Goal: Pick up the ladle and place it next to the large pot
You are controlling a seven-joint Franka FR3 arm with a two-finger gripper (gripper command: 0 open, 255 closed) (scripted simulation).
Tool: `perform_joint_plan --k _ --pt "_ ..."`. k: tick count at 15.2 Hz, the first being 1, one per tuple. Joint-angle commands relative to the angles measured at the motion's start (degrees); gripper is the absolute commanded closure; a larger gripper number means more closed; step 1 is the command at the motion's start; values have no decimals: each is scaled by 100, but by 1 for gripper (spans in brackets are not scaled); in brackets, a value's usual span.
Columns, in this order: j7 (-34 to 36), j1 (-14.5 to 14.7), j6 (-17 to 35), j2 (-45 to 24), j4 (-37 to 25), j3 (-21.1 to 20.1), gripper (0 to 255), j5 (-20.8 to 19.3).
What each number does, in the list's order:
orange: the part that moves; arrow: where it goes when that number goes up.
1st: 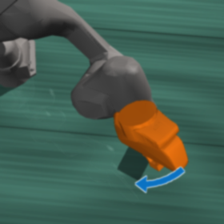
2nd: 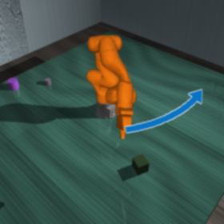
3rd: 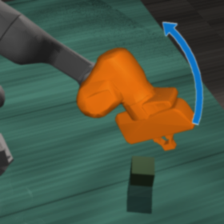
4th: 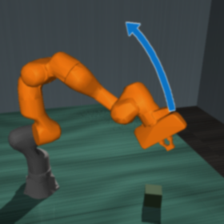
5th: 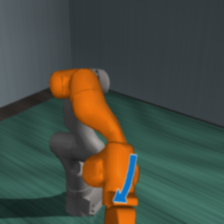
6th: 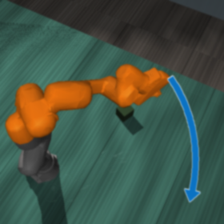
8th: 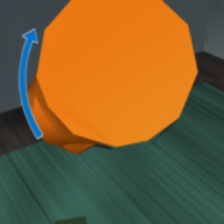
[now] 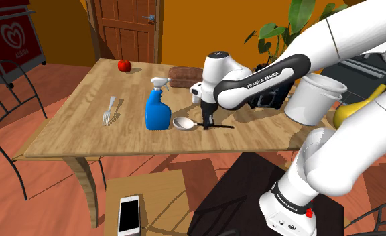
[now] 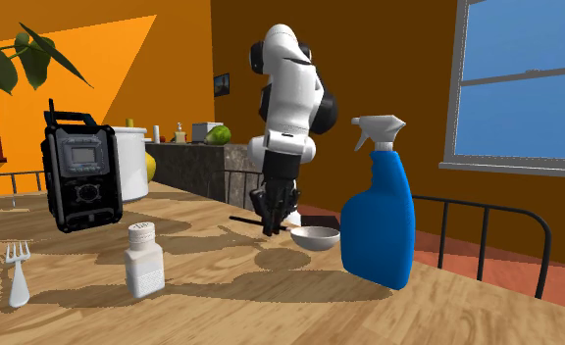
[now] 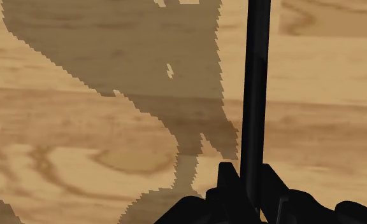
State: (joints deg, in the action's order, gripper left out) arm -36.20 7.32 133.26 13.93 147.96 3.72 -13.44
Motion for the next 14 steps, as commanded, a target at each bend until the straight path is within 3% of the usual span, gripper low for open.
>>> perform_joint_plan --k 1,14 --pt "-43 4 -172 105 -66 3 255 26" --pt "-240 52 -1287 677 -620 -24 255 173"
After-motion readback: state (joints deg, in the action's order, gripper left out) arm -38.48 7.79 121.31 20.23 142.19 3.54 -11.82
